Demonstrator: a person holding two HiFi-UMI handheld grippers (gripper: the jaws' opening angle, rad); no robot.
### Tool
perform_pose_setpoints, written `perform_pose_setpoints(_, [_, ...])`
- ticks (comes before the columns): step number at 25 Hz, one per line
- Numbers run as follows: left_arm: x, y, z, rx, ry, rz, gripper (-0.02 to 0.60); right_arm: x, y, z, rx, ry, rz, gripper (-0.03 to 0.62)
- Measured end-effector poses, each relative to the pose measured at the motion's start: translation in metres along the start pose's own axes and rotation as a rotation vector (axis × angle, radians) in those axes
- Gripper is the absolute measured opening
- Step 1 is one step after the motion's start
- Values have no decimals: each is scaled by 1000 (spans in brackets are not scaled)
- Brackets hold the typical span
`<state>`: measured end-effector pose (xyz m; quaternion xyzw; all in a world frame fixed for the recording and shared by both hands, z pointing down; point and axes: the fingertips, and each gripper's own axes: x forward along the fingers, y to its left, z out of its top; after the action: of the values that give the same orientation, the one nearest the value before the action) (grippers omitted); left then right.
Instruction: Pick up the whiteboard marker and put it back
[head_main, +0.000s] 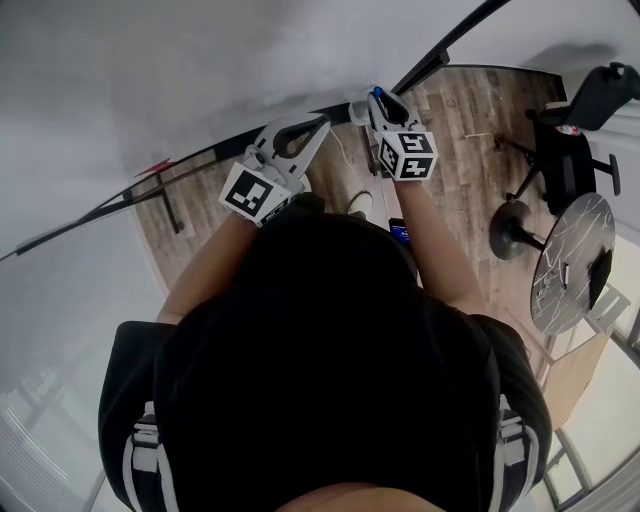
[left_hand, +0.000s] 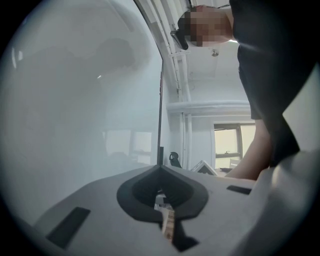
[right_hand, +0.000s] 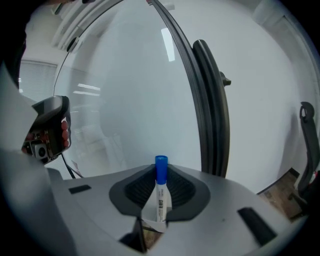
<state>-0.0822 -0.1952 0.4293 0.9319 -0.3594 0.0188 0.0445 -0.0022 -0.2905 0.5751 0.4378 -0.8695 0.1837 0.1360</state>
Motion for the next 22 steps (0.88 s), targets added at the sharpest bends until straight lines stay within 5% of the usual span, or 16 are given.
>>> perform_pose_setpoints(22, [4,-6,14,28,-7,-9,3,-67,30,86,-78,-167,77,65])
